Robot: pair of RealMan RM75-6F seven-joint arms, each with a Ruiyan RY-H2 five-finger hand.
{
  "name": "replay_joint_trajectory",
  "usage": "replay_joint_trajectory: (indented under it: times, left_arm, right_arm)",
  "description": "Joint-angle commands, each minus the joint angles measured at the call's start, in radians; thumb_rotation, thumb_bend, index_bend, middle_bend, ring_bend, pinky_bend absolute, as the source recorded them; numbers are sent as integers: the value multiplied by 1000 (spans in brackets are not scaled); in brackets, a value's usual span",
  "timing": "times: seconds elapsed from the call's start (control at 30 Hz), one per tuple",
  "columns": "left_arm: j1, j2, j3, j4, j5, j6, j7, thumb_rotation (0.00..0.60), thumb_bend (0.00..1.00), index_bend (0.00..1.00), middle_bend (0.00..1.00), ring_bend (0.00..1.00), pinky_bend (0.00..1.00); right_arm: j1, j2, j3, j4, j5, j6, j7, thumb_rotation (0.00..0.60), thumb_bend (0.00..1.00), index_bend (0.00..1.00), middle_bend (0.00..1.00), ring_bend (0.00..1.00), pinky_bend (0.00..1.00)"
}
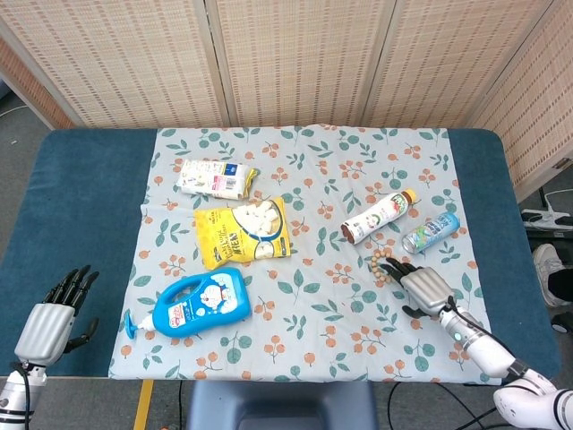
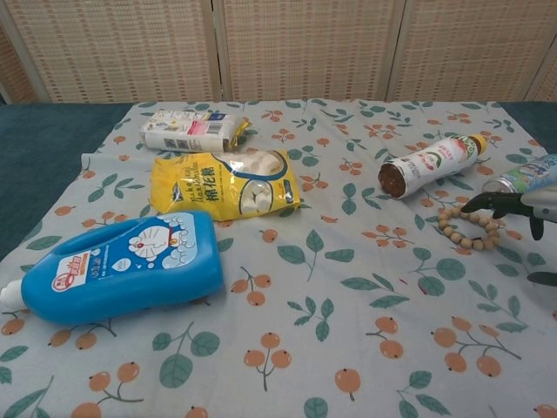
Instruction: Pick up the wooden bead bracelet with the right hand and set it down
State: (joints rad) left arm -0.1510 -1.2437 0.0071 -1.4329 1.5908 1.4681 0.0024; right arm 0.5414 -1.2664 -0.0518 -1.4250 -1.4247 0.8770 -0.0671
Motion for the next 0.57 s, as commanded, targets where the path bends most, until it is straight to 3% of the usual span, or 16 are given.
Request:
replay_joint_trajectory:
  times: [0.03, 0.2, 0.3, 0.57]
  left_arm:
    - [2, 1, 0, -1, 5, 8, 1, 600, 436, 0, 0, 0, 226]
    - [5, 0, 1, 1, 15, 20, 2, 600, 437, 0, 0, 0, 223]
    - [5, -4, 1, 7, 23, 30, 1, 600, 436, 0, 0, 0, 220]
    - [8, -17, -2, 21, 29, 43, 11, 600, 436, 0, 0, 0, 208]
  right_arm:
    - [-104, 35, -6, -94, -45, 224, -83, 600, 213, 0, 0, 16, 201]
    - [-280, 10, -37, -124, -141, 551, -239, 600, 213, 0, 0, 0, 6]
    - [-345, -12, -47, -108, -171, 650, -252, 600, 212, 0, 0, 0, 0]
    - [-367, -2, -38, -104, -199, 661, -222, 600, 212, 0, 0, 0, 0]
